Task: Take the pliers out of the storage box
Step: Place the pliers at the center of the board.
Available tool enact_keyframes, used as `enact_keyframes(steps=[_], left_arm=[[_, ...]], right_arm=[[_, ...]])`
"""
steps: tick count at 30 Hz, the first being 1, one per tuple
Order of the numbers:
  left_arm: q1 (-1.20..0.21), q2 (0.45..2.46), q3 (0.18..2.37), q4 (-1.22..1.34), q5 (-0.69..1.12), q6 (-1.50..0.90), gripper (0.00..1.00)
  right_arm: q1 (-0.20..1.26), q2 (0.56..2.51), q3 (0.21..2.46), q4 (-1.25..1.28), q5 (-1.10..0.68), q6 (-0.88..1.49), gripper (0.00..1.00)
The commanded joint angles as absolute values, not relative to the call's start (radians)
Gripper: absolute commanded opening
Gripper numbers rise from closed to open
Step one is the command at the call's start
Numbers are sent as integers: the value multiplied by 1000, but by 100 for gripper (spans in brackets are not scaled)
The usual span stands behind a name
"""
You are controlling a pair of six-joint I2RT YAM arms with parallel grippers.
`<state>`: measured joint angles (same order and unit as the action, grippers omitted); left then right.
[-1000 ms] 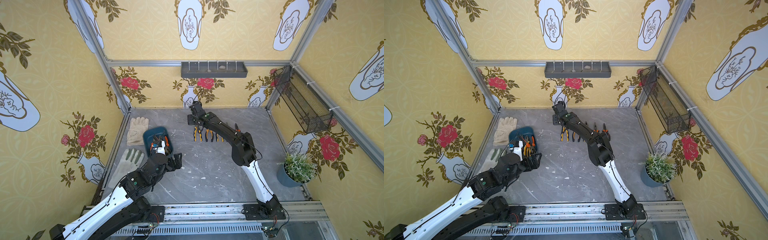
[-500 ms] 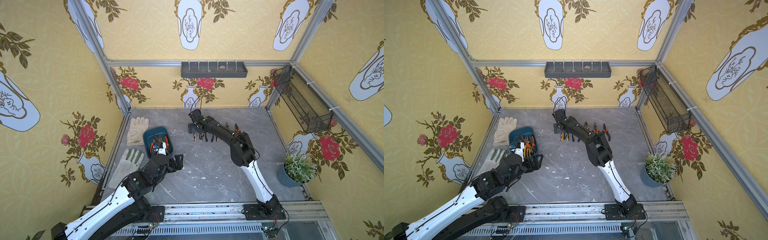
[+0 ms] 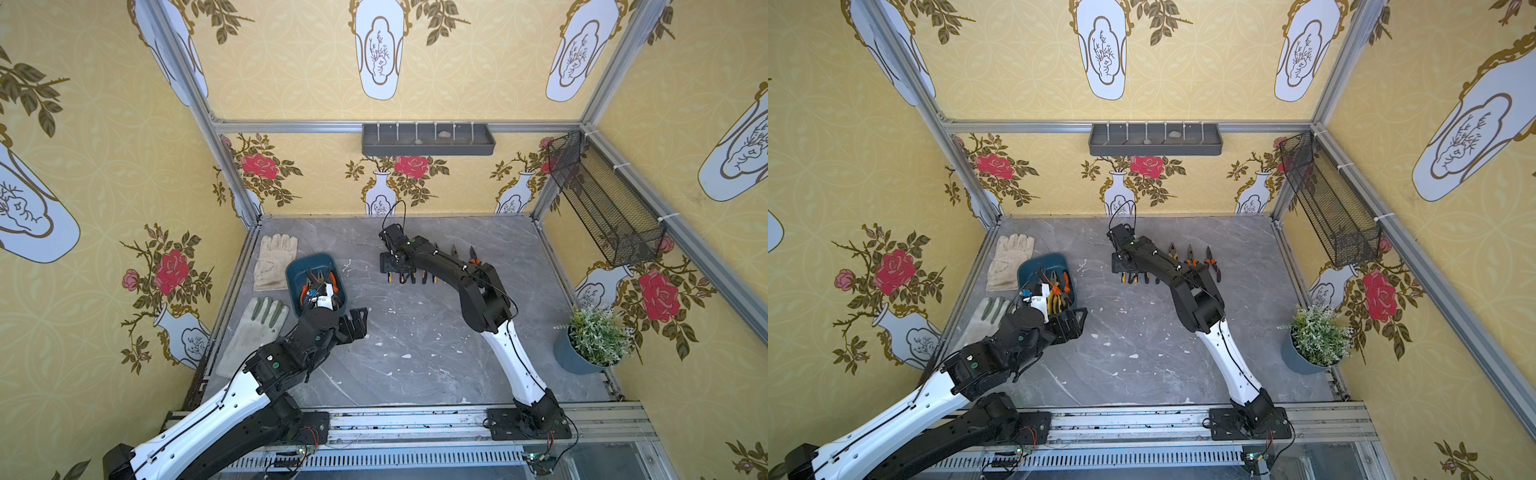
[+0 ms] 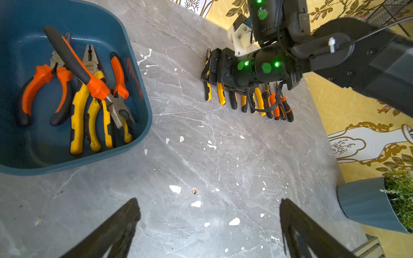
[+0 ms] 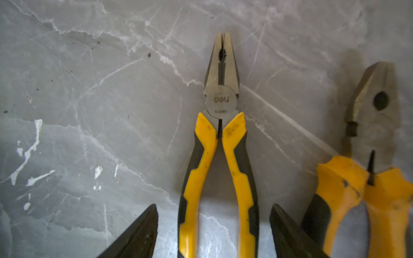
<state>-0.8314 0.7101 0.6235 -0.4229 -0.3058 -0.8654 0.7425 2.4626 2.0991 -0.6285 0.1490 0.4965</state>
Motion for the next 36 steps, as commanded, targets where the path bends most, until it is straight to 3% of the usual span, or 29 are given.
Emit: enact_keyframes(steps=[1, 36], left_arm=[[-831, 709, 622, -403, -301, -873, 99], [-831, 661, 600, -418, -307, -879, 99]], right_arm=[[747, 2459, 2098, -633, 154, 513, 75], [755, 2481, 2116, -683, 214, 557, 55]])
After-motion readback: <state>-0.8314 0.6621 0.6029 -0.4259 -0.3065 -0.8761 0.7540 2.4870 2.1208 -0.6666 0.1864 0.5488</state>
